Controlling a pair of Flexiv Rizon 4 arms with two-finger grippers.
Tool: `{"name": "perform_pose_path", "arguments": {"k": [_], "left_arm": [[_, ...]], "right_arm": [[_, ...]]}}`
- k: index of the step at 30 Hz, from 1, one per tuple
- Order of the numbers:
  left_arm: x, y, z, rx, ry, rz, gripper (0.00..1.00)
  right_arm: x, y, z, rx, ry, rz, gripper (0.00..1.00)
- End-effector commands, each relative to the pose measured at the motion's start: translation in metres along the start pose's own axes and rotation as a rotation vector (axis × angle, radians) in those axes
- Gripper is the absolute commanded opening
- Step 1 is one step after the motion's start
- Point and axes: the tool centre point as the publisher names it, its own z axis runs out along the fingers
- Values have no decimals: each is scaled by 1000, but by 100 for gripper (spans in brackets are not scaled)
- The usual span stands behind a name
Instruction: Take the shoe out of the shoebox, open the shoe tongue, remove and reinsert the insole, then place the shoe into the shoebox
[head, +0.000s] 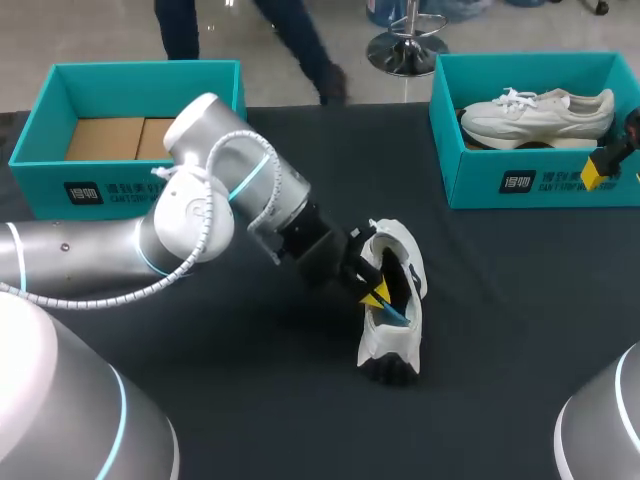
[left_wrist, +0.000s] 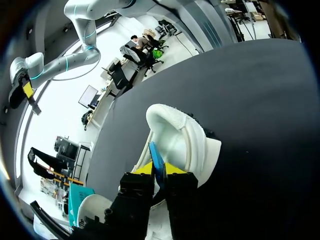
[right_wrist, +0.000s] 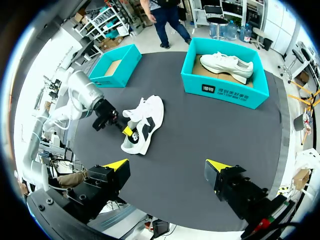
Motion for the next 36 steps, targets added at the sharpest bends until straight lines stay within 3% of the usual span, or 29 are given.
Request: {"name": "perform_pose_path", "arguments": {"k": [1,18,24,30,36], "left_arm": [[0,-4,-5,-5,-3,1,100],[-17,-14,-23,5,19,1,100],[-29,-21,-34,-11,125,-27,100],[-20,-32,-48,-79,282,-77,100],[-18,-34,-51,-91,297,-102,100]], "right_arm": [[0,3,0,7,0,1,100],[0,3,0,7,0,1,100],[0,3,0,7,0,1,100],[0,3,0,7,0,1,100],[0,3,0,7,0,1,100]]}}
